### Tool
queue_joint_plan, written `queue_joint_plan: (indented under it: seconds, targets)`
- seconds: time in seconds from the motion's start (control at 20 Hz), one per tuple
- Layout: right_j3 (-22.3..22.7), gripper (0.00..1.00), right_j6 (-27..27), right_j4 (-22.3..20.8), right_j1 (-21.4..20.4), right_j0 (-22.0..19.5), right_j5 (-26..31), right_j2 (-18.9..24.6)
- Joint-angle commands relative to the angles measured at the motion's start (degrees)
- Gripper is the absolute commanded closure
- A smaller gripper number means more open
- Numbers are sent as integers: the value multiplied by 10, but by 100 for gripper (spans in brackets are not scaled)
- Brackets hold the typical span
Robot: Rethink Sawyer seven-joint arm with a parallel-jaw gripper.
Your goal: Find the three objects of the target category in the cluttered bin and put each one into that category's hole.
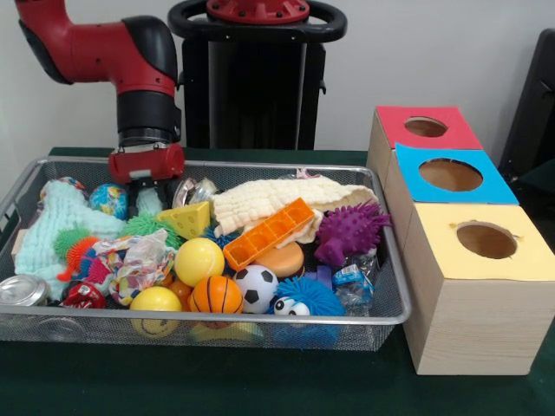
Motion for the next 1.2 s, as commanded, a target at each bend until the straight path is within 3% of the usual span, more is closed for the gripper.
queue_joint_plan:
  seconds: [0.05, 0.35, 0.5, 0.65, 0.7, 0.95, 1.2]
  targets:
    - [-52, 0, 77, 31, 13, 2, 57, -7]
    - [-17, 0, 76, 8, -48, -17, 83, -27]
    - [-29, 0, 72, -6, -39, -24, 86, -29]
    - [-28, 0, 66, 23, -30, -11, 66, -49]
    - [-28, 100, 64, 33, -27, -7, 59, -56]
    - [-10, 100, 48, 72, -33, 34, 29, -91]
    - [-15, 100, 53, 88, -25, 52, -2, -96]
